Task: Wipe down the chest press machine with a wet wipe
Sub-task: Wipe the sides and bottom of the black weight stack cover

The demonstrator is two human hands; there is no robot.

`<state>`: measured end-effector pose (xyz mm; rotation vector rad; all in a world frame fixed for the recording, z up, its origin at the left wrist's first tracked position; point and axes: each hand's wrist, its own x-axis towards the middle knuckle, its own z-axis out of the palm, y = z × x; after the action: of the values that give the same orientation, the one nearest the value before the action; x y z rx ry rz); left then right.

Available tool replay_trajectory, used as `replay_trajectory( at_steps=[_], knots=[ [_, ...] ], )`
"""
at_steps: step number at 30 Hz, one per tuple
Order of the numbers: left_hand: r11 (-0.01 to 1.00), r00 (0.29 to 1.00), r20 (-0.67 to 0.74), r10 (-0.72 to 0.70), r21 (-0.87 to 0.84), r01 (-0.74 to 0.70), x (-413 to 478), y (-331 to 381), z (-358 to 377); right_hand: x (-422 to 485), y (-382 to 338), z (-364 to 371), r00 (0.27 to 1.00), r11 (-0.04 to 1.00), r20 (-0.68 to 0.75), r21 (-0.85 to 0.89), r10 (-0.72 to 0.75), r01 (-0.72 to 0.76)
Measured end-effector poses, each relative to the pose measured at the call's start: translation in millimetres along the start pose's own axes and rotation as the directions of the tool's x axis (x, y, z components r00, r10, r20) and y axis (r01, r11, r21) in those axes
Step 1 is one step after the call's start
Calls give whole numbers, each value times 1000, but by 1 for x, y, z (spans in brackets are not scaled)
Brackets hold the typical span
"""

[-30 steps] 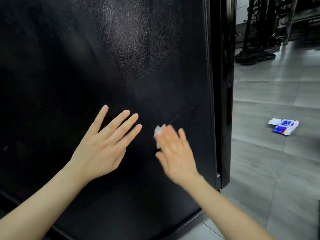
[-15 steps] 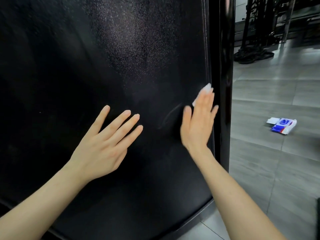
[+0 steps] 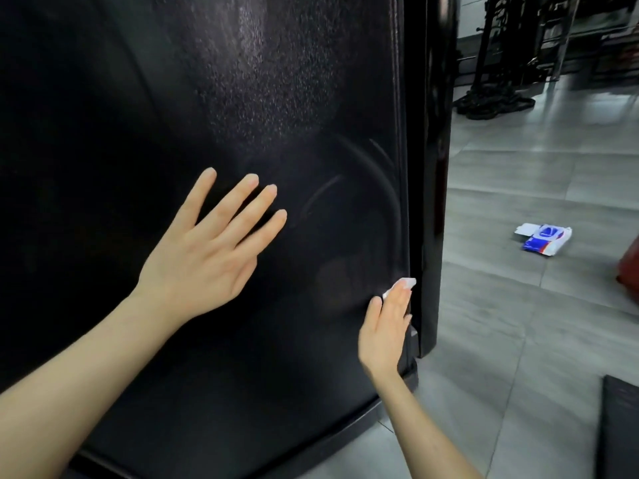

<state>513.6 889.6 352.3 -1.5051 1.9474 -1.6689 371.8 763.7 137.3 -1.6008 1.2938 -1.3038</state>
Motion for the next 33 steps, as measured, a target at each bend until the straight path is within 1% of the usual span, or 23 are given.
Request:
replay_trajectory(
  at_steps=[2, 5, 8, 9, 11, 13, 14, 15, 16, 17, 18, 19, 21, 22, 23, 24, 25, 27, 29, 30, 31, 32, 33],
  knots=[
    [999, 999, 8, -36, -12, 36, 0, 5, 0, -2, 5, -2, 1000, 1000, 15, -26, -6, 6],
    [992, 993, 25, -117, -49, 118, -6, 22, -3, 2, 16, -13, 996, 996, 58, -48, -73, 76],
    [982, 983, 91, -158, -90, 166, -24, 48, -6, 17, 32, -26, 988, 990, 97, -51, -124, 129],
    [977, 978, 113, -176, -105, 188, -33, 57, -7, 22, 36, -27, 991, 992, 65, -36, -118, 121],
    [962, 962, 155, -223, -122, 243, -56, 73, -8, 28, 35, -20, 993, 997, -96, 44, -63, 67],
    [949, 944, 202, -261, -125, 289, -80, 89, -8, 18, 21, -9, 970, 992, -234, 85, -69, 91],
    [943, 934, 230, -273, -126, 307, -92, 97, -8, 6, 12, 1, 959, 987, -256, 77, -118, 141],
    [938, 924, 259, -282, -128, 323, -103, 104, -8, -12, 2, 12, 951, 976, -246, 59, -189, 209],
    [933, 914, 285, -290, -130, 337, -113, 110, -8, -34, -10, 23, 942, 955, -183, 48, -280, 293],
    [928, 904, 309, -296, -132, 349, -121, 114, -8, -58, -18, 34, 916, 918, -75, 32, -393, 396],
    [924, 896, 329, -299, -134, 358, -127, 118, -9, -82, -23, 41, 858, 860, 56, 18, -510, 510],
    [921, 888, 348, -301, -136, 366, -133, 120, -9, -98, -23, 45, 778, 792, 173, 20, -604, 610],
    [911, 870, 376, -319, -131, 390, -143, 120, -12, -94, -11, 39, 611, 635, 281, -6, -740, 772],
    [906, 862, 382, -332, -124, 404, -148, 119, -13, -77, -4, 32, 545, 547, 299, -86, -783, 833],
    [900, 854, 387, -347, -119, 419, -154, 119, -13, -56, 0, 24, 514, 482, 309, -180, -800, 858],
    [892, 845, 392, -363, -116, 437, -159, 119, -14, -35, 0, 16, 535, 485, 293, -228, -793, 844],
    [882, 836, 395, -381, -115, 456, -164, 119, -14, -15, -5, 7, 594, 551, 260, -225, -761, 804],
    [867, 822, 394, -411, -109, 486, -172, 122, -14, 9, -19, -1, 705, 692, 152, -134, -693, 709],
    [847, 801, 403, -442, -105, 520, -176, 127, -13, 8, -35, 9, 794, 793, -1, -55, -608, 607],
    [836, 790, 406, -459, -105, 539, -177, 130, -13, -1, -45, 17, 827, 828, -48, -34, -560, 559],
    [826, 781, 407, -474, -103, 555, -177, 132, -12, -14, -53, 24, 837, 838, -50, -28, -545, 544],
    [819, 774, 407, -485, -100, 565, -177, 133, -12, -31, -56, 32, 806, 805, -7, -59, -591, 590],
    [815, 771, 408, -489, -100, 570, -177, 134, -11, -48, -53, 40, 737, 728, 78, -116, -671, 676]
  ],
)
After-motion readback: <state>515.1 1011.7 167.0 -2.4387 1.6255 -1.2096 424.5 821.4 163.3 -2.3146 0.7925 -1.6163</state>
